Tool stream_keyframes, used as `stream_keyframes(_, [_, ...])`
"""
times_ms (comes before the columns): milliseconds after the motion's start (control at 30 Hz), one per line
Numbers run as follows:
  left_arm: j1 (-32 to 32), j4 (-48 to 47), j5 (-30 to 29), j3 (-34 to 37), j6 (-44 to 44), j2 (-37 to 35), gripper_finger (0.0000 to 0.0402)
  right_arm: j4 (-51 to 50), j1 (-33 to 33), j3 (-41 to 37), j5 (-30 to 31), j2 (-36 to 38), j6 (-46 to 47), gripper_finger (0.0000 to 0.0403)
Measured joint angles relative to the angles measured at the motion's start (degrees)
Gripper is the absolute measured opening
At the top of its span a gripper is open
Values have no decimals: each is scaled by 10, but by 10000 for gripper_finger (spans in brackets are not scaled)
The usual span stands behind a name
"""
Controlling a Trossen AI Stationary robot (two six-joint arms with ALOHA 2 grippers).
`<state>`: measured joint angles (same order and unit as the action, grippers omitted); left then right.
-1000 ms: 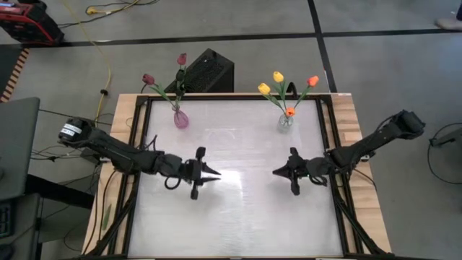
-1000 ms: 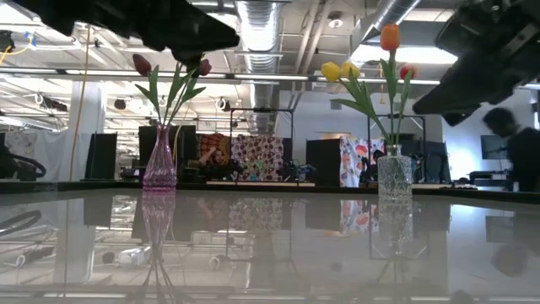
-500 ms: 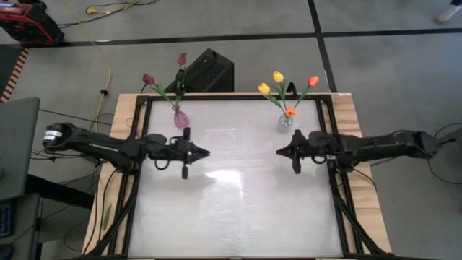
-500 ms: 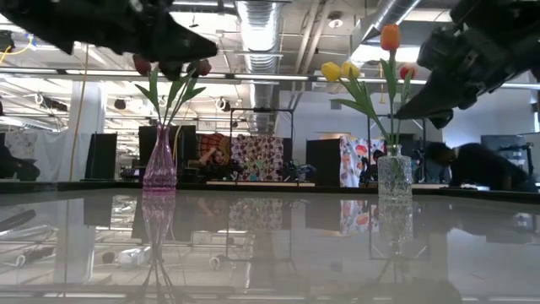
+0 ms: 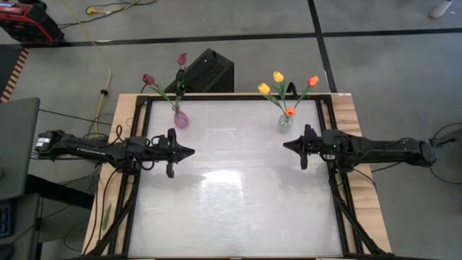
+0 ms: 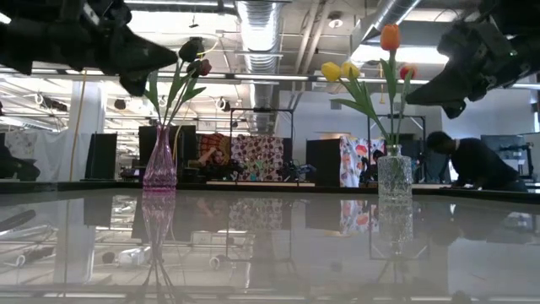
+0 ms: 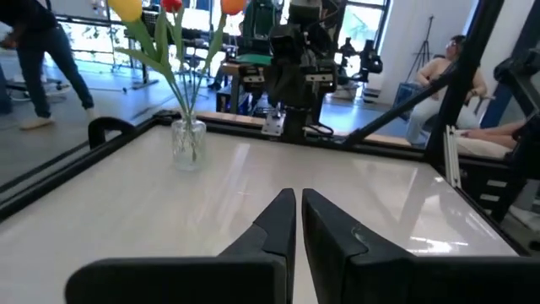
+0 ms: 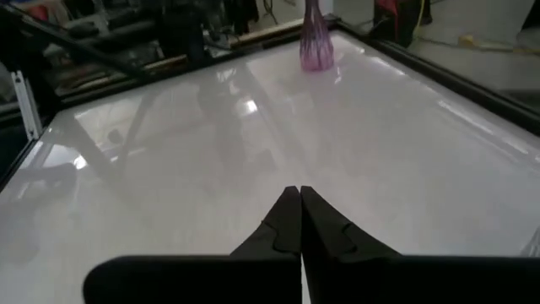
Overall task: Sort flowers into vase by color
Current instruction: Return to Home Position
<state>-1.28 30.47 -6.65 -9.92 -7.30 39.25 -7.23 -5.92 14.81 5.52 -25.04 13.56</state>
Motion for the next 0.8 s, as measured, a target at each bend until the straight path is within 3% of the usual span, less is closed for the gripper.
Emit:
stream_keyframes(267, [0,-65,15,28,-11,-60,11,30,6,-55,10,57,14,22])
stream_keyframes(500, [0,-158,-64,28,-10,-136,11,18,6,-57,10,99,0,28])
stream_keyframes(700, [-1,-208,-58,28,-16,-176,11,4,6,-57,11,132,-17,23])
stream_keyframes(800, [-1,-179,-61,46,-18,-185,11,1,6,-57,11,144,-21,25])
